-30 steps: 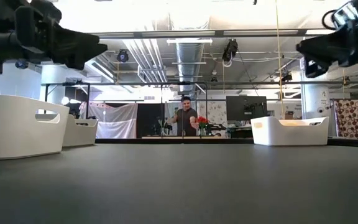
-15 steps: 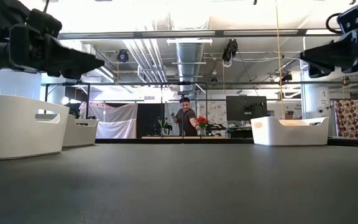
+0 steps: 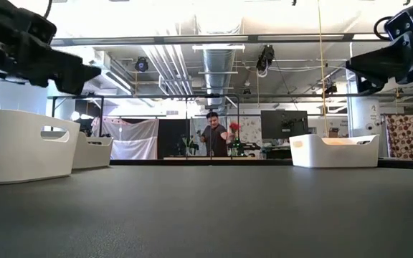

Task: Sort produce into baskets
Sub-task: Return to Home Position

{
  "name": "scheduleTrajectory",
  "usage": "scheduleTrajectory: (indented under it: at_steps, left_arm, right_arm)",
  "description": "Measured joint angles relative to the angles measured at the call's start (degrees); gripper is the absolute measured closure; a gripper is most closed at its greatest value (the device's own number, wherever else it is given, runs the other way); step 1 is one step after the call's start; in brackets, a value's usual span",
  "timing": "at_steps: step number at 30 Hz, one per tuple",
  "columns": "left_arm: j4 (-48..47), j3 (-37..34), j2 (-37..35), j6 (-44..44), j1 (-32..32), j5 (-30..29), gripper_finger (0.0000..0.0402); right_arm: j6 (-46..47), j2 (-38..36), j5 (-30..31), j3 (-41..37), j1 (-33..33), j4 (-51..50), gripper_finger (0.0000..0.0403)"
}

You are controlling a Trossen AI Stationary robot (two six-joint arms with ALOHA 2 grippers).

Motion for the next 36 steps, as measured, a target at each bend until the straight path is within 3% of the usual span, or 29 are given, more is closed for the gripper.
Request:
scheduleTrajectory:
  at_steps: [10, 36]
  left_arm:
    - [-10.1, 0.0, -9.1, -3.3, 0.0, -16.1, 0.0193]
    - [-10.4, 0.7, -5.5, -3.2, 0.1, -16.4, 0.0193]
  right_arm:
    - [1.3, 0.0, 0.0, 0.0, 0.0, 0.0, 0.0360]
    - [1.0, 0.0, 0.0, 0.0, 0.0, 0.0, 0.0360]
